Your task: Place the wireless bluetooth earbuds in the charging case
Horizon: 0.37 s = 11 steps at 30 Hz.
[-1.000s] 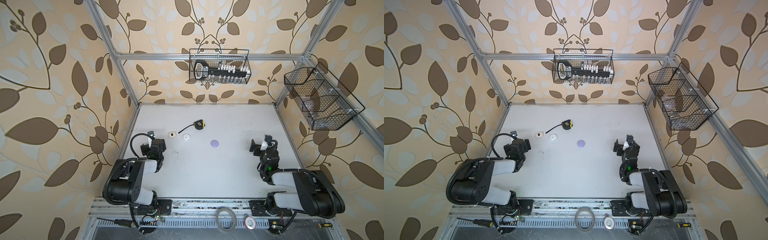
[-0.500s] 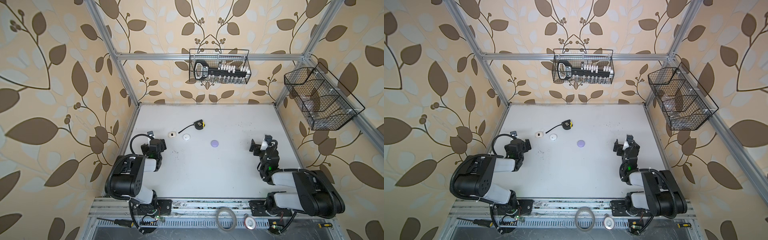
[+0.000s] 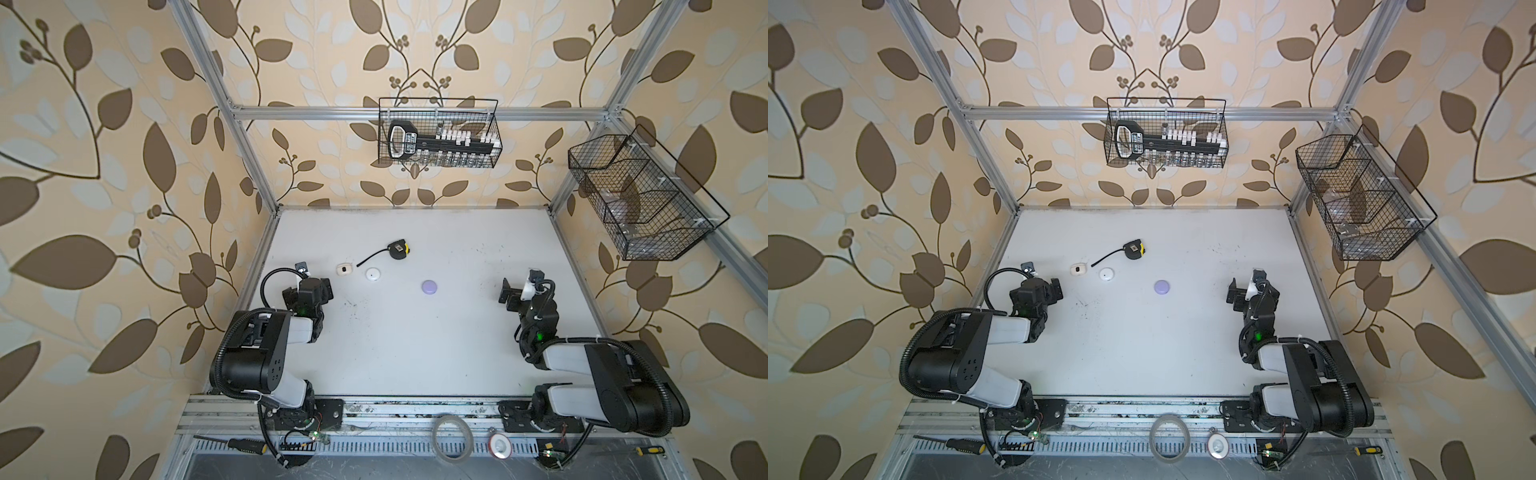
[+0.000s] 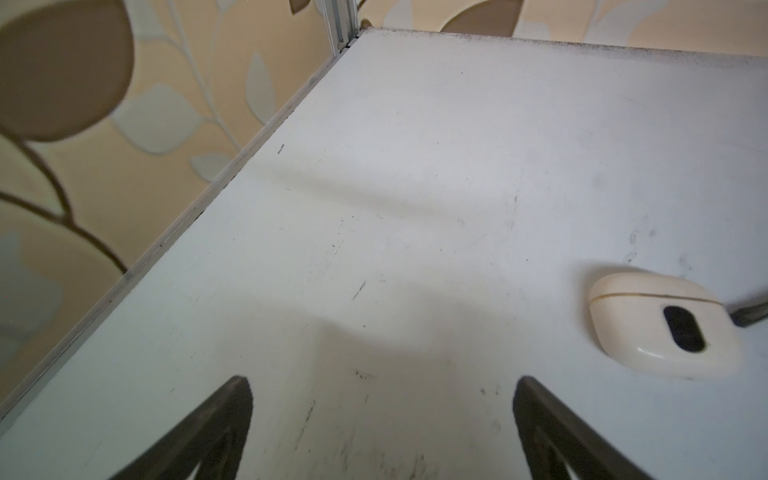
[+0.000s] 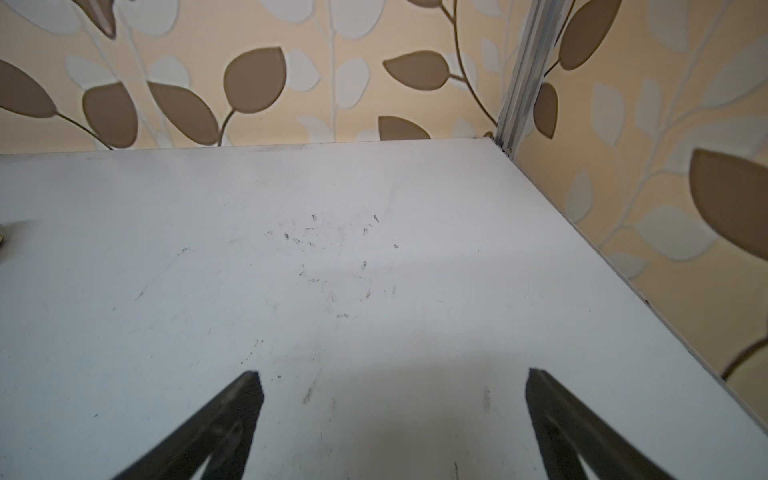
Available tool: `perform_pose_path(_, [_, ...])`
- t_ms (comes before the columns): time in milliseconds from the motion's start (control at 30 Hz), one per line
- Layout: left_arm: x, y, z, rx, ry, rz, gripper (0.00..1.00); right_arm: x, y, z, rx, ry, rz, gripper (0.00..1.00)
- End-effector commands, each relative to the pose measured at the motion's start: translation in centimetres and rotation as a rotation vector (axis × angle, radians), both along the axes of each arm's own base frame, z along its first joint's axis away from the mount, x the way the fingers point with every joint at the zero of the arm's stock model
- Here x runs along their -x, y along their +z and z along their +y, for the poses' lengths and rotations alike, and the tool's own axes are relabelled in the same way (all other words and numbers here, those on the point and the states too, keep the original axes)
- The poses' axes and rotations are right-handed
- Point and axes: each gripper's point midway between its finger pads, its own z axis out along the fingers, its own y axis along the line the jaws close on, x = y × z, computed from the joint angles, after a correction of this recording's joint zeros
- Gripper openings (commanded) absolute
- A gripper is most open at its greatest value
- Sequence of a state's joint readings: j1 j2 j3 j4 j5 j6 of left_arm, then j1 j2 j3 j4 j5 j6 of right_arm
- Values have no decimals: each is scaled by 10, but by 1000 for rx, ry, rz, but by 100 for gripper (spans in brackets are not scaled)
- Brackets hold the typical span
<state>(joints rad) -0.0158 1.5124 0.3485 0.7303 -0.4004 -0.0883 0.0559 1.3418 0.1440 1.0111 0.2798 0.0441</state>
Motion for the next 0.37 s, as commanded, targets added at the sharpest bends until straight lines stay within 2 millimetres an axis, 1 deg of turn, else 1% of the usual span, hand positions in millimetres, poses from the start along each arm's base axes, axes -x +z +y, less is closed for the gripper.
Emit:
perform_pose_path(0, [-10,22,1,13,12,-86,99,-7,14,1,1,8,-45,100])
perform_pose_path(333, [-10,22,1,13,13,-83,99,-7,14,1,1,8,-44,100])
